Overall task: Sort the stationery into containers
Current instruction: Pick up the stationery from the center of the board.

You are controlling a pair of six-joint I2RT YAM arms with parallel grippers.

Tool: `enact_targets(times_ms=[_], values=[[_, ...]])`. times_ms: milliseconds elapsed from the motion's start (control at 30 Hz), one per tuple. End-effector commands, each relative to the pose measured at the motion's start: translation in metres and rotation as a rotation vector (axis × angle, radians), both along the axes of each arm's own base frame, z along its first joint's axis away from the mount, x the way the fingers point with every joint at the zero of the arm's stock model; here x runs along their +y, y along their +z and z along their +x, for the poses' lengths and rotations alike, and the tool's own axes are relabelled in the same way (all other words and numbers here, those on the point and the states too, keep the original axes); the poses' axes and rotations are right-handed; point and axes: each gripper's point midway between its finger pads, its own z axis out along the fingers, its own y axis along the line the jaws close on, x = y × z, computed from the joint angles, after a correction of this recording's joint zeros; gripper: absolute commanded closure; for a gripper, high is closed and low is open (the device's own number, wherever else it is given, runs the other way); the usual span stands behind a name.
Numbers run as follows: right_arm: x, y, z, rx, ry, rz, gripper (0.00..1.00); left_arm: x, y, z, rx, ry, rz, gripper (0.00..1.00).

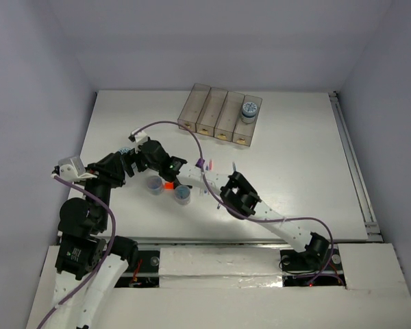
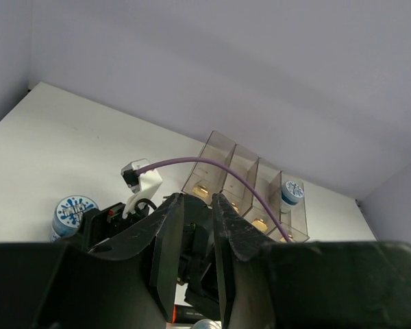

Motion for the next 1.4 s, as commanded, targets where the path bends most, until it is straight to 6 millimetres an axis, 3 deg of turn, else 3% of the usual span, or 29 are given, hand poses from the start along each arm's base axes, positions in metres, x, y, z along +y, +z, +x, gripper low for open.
enact_targets(times_ms=[0,267,467,567,600,633,667,700,733,767,800,867,900,933,967,1000,1033,1067,1100,1167,1200,1233,1267,1300,1333,1367], values=[[0.015,0.054,0.005,-0.108,-0.004,0.144,0.02,-0.005,0.017,-0.004,-0.059,-0.034,-0.019,0.79],[0.018,0.059,0.005,-0.142,0.008,0.164,0.05,-0.01,0.015,-0.002,-0.054,-0.057,-0.013,0.8],[0.015,0.056,0.007,-0.144,-0.005,0.161,0.4,-0.011,0.015,-0.001,-0.052,-0.063,-0.01,0.8],[0.012,0.075,0.007,-0.17,-0.01,0.182,0.45,-0.013,0.014,-0.001,-0.049,-0.068,-0.01,0.8],[0.01,0.071,0.007,-0.174,-0.011,0.164,0.48,-0.015,0.014,-0.001,-0.049,-0.079,-0.008,0.8],[0.009,0.095,0.006,-0.196,-0.012,0.199,0.48,-0.015,0.013,-0.001,-0.048,-0.079,-0.006,0.8],[0.007,0.107,0.006,-0.213,-0.015,0.209,0.48,-0.015,0.013,-0.001,-0.046,-0.078,-0.004,0.8],[0.003,0.104,0.005,-0.221,-0.019,0.191,0.49,-0.015,0.013,0.0,-0.045,-0.076,-0.004,0.8],[0.001,0.12,0.005,-0.243,-0.021,0.216,0.49,-0.014,0.013,0.0,-0.044,-0.074,-0.003,0.8],[-0.004,0.154,0.003,-0.272,-0.026,0.253,0.49,-0.014,0.012,0.0,-0.041,-0.071,-0.002,0.8],[-0.008,0.165,0.002,-0.29,-0.03,0.259,0.49,-0.014,0.012,0.001,-0.04,-0.073,-0.002,0.8],[-0.024,0.179,0.01,-0.311,-0.056,0.266,0.49,-0.015,0.011,0.001,-0.037,-0.074,0.001,0.8],[-0.032,0.213,0.005,-0.329,-0.058,0.305,0.49,-0.015,0.011,0.002,-0.034,-0.074,0.0,0.8],[-0.044,0.205,0.012,-0.316,-0.073,0.29,0.48,-0.017,0.011,0.001,-0.036,-0.083,0.0,0.79],[-0.058,0.21,0.021,-0.315,-0.095,0.293,0.48,-0.018,0.01,0.002,-0.031,-0.087,0.002,0.79],[-0.075,0.243,0.02,-0.331,-0.115,0.337,0.48,-0.018,0.008,0.004,-0.026,-0.088,0.004,0.79],[-0.093,0.227,0.03,-0.308,-0.146,0.312,0.48,-0.021,0.008,0.003,-0.026,-0.1,0.002,0.79],[-0.1,0.23,0.025,-0.307,-0.146,0.311,0.48,-0.022,0.008,0.004,-0.022,-0.105,0.006,0.79],[-0.126,0.261,0.032,-0.329,-0.191,0.344,0.47,-0.023,0.007,0.005,-0.019,-0.106,0.007,0.79],[-0.159,0.265,0.041,-0.329,-0.245,0.336,0.47,-0.027,0.005,0.006,-0.012,-0.125,0.01,0.79],[-0.187,0.241,0.057,-0.299,-0.299,0.286,0.47,-0.028,0.005,0.007,-0.012,-0.126,0.011,0.79],[-0.211,0.261,0.058,-0.312,-0.327,0.3,0.47,-0.028,0.004,0.007,-0.009,-0.126,0.012,0.78],[-0.229,0.255,0.065,-0.298,-0.358,0.281,0.47,-0.028,0.005,0.007,-0.009,-0.129,0.012,0.78],[-0.248,0.238,0.071,-0.266,-0.393,0.244,0.47,-0.029,0.004,0.008,-0.006,-0.129,0.013,0.78],[-0.282,0.243,0.084,-0.266,-0.449,0.229,0.47,-0.029,0.003,0.008,-0.005,-0.13,0.017,0.78],[-0.298,0.237,0.09,-0.253,-0.476,0.21,0.47,-0.032,0.003,0.008,-0.004,-0.143,0.018,0.78]])
